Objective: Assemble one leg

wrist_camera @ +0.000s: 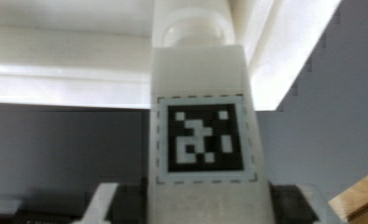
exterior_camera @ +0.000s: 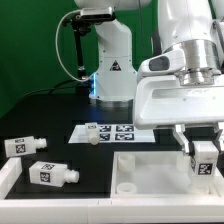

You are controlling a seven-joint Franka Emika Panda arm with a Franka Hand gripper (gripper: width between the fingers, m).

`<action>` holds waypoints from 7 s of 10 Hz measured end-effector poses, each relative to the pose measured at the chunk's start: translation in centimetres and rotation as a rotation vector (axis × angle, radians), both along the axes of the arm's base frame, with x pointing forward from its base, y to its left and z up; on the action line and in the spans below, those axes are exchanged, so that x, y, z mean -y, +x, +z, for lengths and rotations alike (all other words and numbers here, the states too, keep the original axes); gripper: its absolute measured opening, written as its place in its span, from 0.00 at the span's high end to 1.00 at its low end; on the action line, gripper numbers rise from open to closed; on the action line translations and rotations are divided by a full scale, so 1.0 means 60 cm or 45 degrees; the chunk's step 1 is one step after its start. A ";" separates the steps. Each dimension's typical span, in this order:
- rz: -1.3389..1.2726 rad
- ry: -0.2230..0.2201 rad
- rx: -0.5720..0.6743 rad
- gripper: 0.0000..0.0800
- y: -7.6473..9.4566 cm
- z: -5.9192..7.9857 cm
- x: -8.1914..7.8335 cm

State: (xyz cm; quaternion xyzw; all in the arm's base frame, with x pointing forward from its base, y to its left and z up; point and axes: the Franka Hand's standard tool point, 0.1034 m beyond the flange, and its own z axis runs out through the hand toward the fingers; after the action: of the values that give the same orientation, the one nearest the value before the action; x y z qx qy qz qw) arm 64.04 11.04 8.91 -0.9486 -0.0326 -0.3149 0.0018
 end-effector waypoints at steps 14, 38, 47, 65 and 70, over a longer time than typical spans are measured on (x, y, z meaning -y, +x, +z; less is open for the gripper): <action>-0.175 0.166 -0.502 0.19 0.010 -0.021 0.020; -1.707 0.782 -0.671 0.37 -0.003 -0.021 0.006; -0.364 0.181 -0.707 0.19 -0.002 -0.021 -0.012; -1.089 0.535 -0.757 0.28 -0.008 -0.031 0.004; -0.419 0.231 -0.711 0.19 -0.001 -0.025 0.002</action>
Offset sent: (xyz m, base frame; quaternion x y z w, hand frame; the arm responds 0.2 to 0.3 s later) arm 0.0000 0.0000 0.0000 0.0000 0.0000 0.0000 1.0000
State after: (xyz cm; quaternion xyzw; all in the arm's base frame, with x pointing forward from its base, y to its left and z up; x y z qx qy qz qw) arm 63.99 10.93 7.41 -0.9867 0.1508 -0.0406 0.0442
